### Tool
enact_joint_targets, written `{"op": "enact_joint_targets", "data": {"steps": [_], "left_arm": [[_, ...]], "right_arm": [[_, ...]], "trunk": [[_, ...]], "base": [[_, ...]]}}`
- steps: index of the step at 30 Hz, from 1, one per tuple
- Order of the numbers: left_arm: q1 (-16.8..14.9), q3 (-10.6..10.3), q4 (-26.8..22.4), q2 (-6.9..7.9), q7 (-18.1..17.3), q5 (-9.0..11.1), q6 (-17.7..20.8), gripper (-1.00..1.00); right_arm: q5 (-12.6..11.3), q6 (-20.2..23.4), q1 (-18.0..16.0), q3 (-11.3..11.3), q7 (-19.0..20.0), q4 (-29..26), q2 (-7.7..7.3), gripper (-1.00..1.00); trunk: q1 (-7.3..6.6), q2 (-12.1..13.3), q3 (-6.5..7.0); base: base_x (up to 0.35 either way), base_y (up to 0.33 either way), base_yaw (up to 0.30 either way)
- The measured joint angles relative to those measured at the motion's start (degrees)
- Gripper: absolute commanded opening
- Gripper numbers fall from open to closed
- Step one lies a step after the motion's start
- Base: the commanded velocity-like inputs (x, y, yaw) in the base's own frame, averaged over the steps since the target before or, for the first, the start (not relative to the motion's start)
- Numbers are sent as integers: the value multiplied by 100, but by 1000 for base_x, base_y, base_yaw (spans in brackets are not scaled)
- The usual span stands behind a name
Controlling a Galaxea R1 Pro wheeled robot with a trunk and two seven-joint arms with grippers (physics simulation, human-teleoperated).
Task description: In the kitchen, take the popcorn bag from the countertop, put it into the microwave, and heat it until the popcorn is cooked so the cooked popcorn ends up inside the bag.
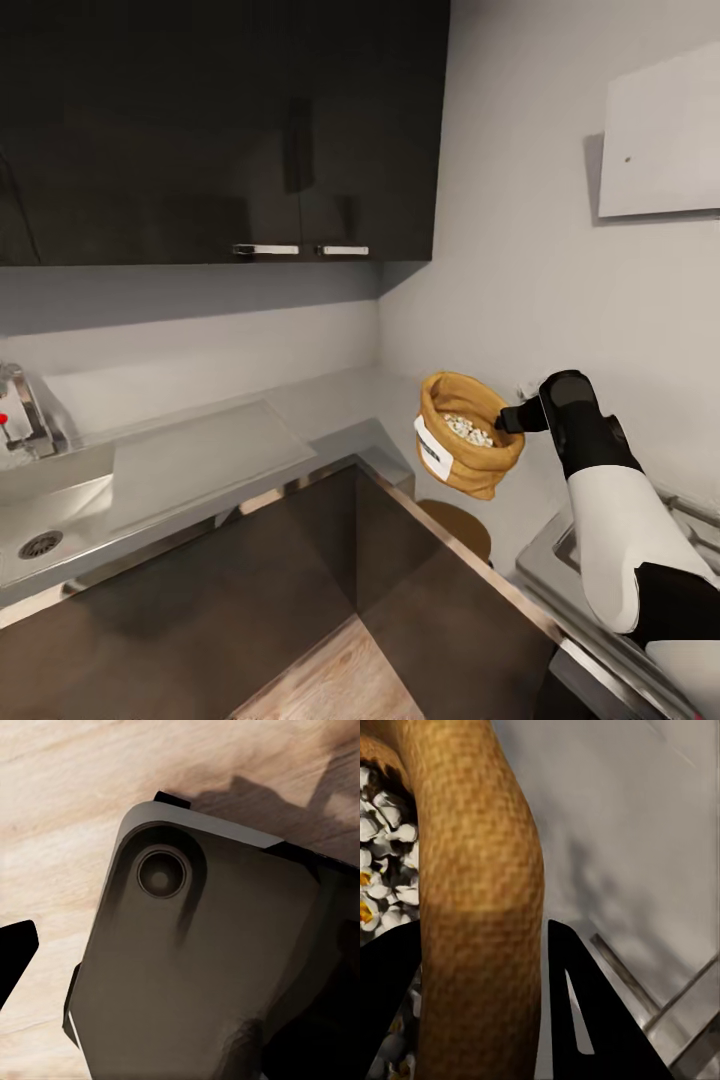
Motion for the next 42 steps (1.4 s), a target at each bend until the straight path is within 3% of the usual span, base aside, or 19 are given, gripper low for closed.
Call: {"op": "enact_joint_targets", "data": {"steps": [9,24,30,42], "left_arm": [[0,25,-9,1,6,34,-2,100],[0,19,-1,2,0,28,6,100],[0,19,0,2,0,28,6,100],[0,19,0,2,8,19,6,100]], "right_arm": [[-2,1,2,9,0,1,-11,-100],[21,0,-3,9,-11,4,-45,-100],[226,1,0,-10,-78,4,-37,-100],[201,1,-1,-24,-46,4,0,-100]], "trunk": [[-2,0,-1],[-331,601,269],[-463,842,376],[-727,1323,592]], "base": [[-8,0,0],[0,0,0],[0,0,0],[0,0,0]]}}
